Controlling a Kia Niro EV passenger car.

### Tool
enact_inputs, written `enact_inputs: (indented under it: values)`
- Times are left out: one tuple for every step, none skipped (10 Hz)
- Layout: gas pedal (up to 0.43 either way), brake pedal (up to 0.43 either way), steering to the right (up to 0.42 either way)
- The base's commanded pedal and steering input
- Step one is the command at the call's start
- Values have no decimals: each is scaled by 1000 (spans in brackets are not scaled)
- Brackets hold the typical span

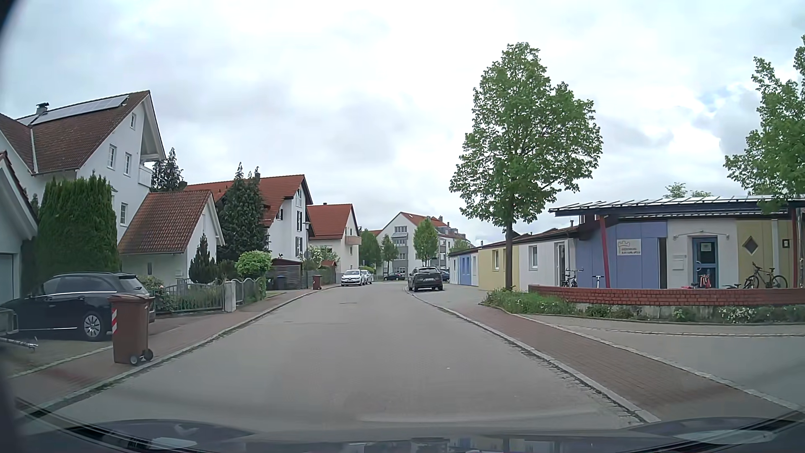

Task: Follow the waypoints while adhering to traffic rules and regulations

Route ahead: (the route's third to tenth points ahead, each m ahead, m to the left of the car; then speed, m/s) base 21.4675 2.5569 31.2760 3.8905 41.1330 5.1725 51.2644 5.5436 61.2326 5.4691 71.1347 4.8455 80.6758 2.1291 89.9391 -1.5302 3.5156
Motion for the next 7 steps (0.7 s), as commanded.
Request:
enact_inputs:
  values:
    - [197,6,-40]
    - [197,6,-43]
    - [209,12,-44]
    - [209,6,-44]
    - [209,12,-44]
    - [209,6,-47]
    - [209,6,-50]
